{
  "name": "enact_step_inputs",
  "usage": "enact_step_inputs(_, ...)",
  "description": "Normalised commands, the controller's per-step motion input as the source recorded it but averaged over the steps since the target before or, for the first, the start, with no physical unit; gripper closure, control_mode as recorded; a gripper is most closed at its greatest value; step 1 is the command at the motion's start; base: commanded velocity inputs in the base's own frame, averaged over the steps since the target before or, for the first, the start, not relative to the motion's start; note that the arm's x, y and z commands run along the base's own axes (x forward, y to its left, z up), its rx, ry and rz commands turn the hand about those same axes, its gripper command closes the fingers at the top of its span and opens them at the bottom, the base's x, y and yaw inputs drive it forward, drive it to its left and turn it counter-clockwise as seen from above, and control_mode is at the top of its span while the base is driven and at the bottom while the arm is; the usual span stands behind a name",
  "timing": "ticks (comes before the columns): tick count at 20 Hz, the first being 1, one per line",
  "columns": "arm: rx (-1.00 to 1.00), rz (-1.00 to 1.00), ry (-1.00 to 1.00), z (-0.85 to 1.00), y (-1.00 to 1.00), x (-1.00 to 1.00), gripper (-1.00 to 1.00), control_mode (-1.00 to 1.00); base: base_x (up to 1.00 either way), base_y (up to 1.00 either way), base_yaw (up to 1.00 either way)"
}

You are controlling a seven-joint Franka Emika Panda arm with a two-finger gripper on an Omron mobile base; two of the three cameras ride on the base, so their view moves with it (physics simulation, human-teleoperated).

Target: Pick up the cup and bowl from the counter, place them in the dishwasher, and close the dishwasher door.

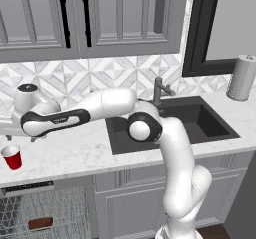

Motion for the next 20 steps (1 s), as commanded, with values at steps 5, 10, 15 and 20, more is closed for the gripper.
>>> enact_step_inputs(5, 0.01, 0.01, -0.01, -0.26, 0.05, 0.19, -1.0, -1.0, 0.0, 0.0, 0.0)
enact_step_inputs(10, 0.08, 0.01, -0.04, -0.19, 0.16, 0.17, -1.0, -1.0, 0.0, 0.0, 0.0)
enact_step_inputs(15, 0.09, 0.01, -0.01, -0.28, 0.34, 0.0, -1.0, -1.0, 0.0, 0.0, 0.0)
enact_step_inputs(20, 0.03, 0.01, 0.01, -0.2, 0.11, 0.0, -1.0, -1.0, 0.0, 0.0, 0.0)
